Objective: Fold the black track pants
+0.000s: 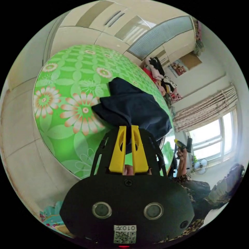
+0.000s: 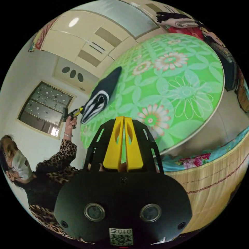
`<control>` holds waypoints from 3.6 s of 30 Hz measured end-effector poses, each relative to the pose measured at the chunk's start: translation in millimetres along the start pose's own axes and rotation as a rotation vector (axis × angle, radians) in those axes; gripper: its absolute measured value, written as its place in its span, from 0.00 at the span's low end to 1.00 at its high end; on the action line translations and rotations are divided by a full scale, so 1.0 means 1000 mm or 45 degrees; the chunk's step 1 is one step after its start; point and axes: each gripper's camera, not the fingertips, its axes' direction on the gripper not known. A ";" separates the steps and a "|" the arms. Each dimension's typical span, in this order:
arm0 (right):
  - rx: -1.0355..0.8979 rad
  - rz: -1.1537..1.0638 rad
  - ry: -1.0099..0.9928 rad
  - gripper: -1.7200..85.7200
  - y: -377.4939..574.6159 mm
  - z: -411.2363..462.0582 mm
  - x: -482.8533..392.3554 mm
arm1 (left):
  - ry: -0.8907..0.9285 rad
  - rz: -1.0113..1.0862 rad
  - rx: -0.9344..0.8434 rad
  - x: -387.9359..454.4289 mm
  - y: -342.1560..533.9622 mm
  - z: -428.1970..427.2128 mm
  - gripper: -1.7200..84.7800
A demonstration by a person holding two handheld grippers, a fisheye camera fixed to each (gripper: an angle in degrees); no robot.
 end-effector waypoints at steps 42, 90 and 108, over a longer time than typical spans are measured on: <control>-0.123 -1.660 1.353 0.08 -0.038 0.382 -0.505 | 0.507 -0.451 0.273 -0.101 0.014 -0.137 0.02; 0.573 -0.296 0.055 0.07 -0.073 -0.113 -0.010 | -0.582 0.881 0.018 0.559 -0.055 0.312 0.15; 0.642 -0.005 -0.263 0.05 -0.081 -0.137 0.056 | -0.990 0.938 -0.045 0.597 -0.024 0.362 0.17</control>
